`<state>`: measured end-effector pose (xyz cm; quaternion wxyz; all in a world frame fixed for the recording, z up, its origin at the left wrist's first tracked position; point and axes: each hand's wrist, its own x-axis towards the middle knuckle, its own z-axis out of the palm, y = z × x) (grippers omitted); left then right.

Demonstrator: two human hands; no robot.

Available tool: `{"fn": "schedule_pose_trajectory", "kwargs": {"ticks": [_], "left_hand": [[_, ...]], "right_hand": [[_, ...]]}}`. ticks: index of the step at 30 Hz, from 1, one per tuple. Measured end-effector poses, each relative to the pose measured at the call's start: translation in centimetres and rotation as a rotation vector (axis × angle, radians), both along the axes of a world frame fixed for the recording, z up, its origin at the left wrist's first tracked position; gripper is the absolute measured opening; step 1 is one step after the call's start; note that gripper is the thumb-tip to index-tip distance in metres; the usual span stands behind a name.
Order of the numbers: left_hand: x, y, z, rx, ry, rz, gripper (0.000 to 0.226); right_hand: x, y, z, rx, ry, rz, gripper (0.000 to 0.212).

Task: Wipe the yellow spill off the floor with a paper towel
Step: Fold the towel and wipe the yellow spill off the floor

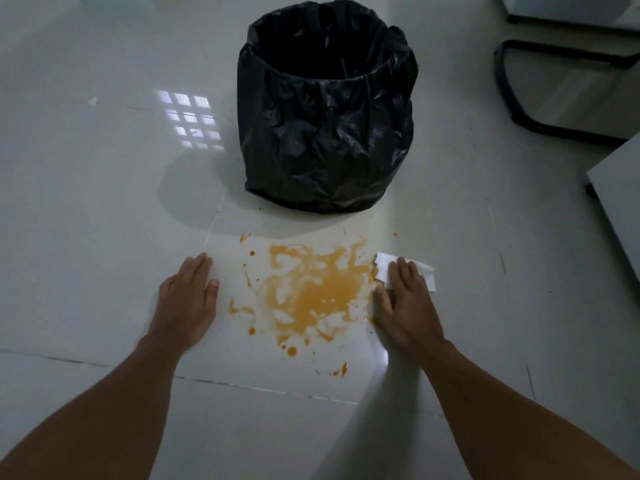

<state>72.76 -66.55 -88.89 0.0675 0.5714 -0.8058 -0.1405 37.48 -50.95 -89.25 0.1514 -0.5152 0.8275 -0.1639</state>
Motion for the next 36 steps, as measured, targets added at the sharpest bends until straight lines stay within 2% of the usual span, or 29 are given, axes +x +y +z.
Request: {"fn": "schedule_pose_trajectory", "kwargs": {"ticks": [8, 21, 27, 33, 36], "left_hand": [[1.6, -0.2, -1.4, -0.031, -0.026, -0.095, 0.068], [2.1, -0.1, -2.3, -0.171, 0.001, -0.184, 0.060], [2.3, -0.3, -2.6, -0.171, 0.017, -0.173, 0.060], [2.3, -0.3, -2.5, -0.174, 0.024, -0.165, 0.059], [2.2, -0.2, -2.4, -0.178, 0.030, -0.158, 0.059]], "right_hand": [[-0.7, -3.6, 0.7, 0.165, -0.114, 0.029, 0.068], [-3.1, -8.5, 1.8, 0.240, -0.188, 0.056, 0.075], [0.6, -12.1, 2.6, 0.232, -0.236, 0.126, 0.076], [1.8, -10.9, 1.9, 0.216, -0.118, 0.232, 0.072], [1.5, -10.1, 1.7, 0.236, -0.067, 0.223, 0.078]]}}
